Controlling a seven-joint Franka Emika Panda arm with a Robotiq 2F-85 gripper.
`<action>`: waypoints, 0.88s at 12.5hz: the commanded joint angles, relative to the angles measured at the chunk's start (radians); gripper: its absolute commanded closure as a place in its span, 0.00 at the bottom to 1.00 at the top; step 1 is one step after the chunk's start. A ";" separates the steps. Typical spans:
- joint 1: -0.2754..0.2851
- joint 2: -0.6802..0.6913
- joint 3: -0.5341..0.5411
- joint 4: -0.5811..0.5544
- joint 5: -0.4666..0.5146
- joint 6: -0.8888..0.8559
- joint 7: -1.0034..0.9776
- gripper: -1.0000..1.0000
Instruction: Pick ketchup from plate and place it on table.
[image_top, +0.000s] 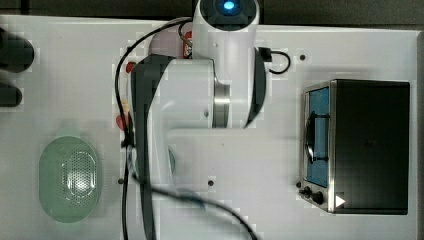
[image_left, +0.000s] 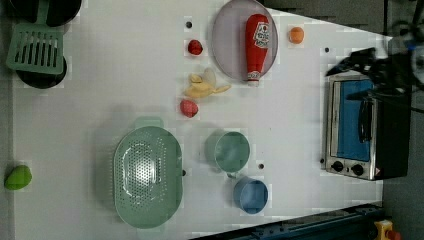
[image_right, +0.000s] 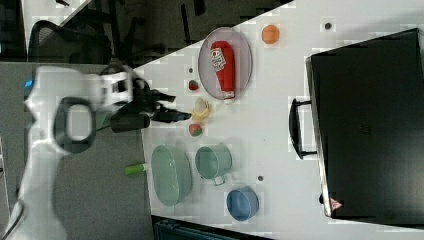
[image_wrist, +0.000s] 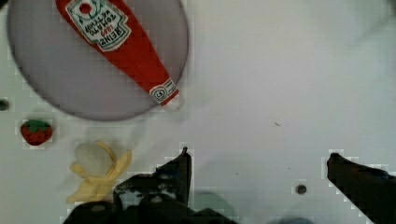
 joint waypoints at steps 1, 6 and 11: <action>0.013 0.050 0.010 -0.005 0.007 0.102 -0.160 0.00; 0.042 0.236 0.010 -0.001 -0.001 0.387 -0.489 0.00; 0.069 0.365 0.009 0.001 -0.032 0.597 -0.584 0.00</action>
